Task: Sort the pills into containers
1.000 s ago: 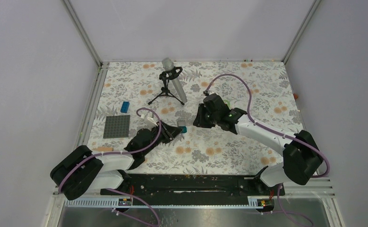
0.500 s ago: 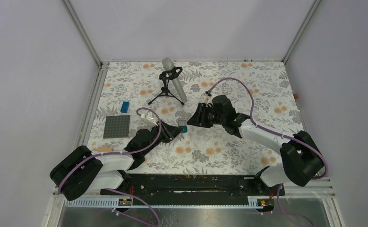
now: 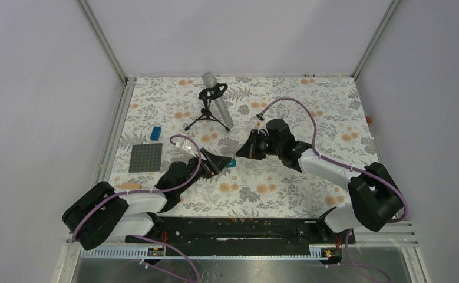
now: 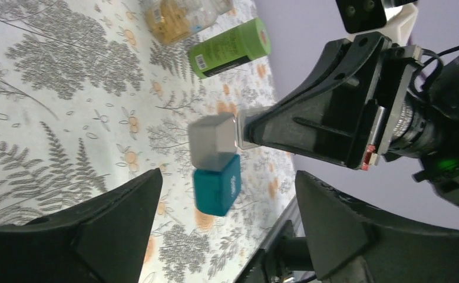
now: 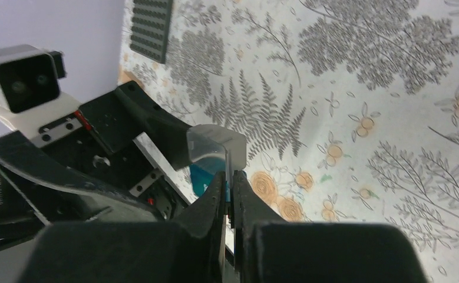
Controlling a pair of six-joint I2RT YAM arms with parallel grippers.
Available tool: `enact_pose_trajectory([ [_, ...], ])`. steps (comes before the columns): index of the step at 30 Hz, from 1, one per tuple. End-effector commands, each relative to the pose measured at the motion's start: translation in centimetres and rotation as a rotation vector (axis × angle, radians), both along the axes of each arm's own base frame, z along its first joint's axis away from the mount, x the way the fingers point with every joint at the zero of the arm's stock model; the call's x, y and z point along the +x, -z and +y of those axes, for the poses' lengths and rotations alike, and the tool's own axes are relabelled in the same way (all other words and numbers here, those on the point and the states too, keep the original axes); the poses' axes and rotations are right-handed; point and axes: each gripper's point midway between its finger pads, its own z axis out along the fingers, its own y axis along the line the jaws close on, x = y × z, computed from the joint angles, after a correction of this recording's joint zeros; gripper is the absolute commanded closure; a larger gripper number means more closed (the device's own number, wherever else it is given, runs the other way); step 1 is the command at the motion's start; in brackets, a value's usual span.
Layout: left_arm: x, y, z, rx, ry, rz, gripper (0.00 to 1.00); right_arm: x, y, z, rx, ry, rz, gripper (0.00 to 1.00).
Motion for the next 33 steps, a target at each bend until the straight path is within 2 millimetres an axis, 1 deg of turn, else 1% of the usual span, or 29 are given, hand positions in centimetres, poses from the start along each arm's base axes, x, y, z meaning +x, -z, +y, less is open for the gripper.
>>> enact_pose_trajectory([
  [1,0.8,-0.3,0.9,0.014,-0.059,-0.023,0.07,-0.1,0.7,-1.3,-0.1,-0.003,-0.004,1.0],
  [2,1.0,0.0,1.2,0.033,-0.077,-0.02,0.02,-0.4,1.3,-1.7,-0.131,-0.01,0.007,1.0],
  [3,1.1,0.2,1.5,0.054,-0.092,-0.021,0.01,-0.4,1.8,-2.0,-0.154,-0.014,0.01,1.0],
  [5,1.5,0.6,2.1,0.098,-0.125,-0.024,0.01,-1.6,3.5,-2.7,-0.208,-0.057,0.054,1.0],
  [9,2.3,0.9,3.5,0.198,-0.191,-0.034,0.01,-2.6,6.6,-3.9,-0.301,-0.121,0.075,0.98],
  [13,2.7,0.7,4.2,0.275,-0.209,-0.049,0.01,-3.2,8.3,-4.6,-0.361,-0.16,0.101,0.91],
  [16,2.8,0.5,4.4,0.292,-0.216,-0.057,0.01,-2.9,8.7,-5.0,-0.391,-0.146,0.107,0.81],
  [18,2.7,0.5,4.7,0.295,-0.223,-0.06,0.01,-2.4,8.5,-5.3,-0.419,-0.122,0.097,0.72],
  [19,2.7,0.6,4.8,0.298,-0.228,-0.059,0.01,-2.1,8.4,-5.7,-0.444,-0.105,0.095,0.64],
  [20,2.7,0.6,4.9,0.301,-0.232,-0.058,0.01,-1.7,8.2,-6.0,-0.464,-0.087,0.088,0.59],
  [22,2.7,0.5,5.1,0.307,-0.237,-0.061,0.01,-0.8,7.2,-6.7,-0.509,-0.049,0.06,0.42],
  [23,2.7,0.5,5.2,0.313,-0.237,-0.064,0.01,-0.5,6.9,-7.2,-0.537,-0.036,0.05,0.37],
  [25,2.7,0.3,5.4,0.324,-0.241,-0.071,0.01,0.3,5.4,-8.3,-0.582,0.014,0.011,0.32],
  [26,2.7,0.2,5.5,0.334,-0.246,-0.073,0.01,0.9,4.1,-8.9,-0.598,0.048,-0.019,0.29],
  [27,2.8,0.0,5.7,0.342,-0.249,-0.077,0.01,1.4,3.2,-9.8,-0.628,0.091,-0.045,0.27],
  [31,2.8,-0.6,6.1,0.361,-0.258,-0.099,0.01,3.2,-0.2,-14.5,-0.755,0.314,-0.126,0.22],
  [33,2.8,-0.9,6.2,0.362,-0.261,-0.11,0.01,4.1,-1.4,-17.0,-0.818,0.432,-0.157,0.2],
])
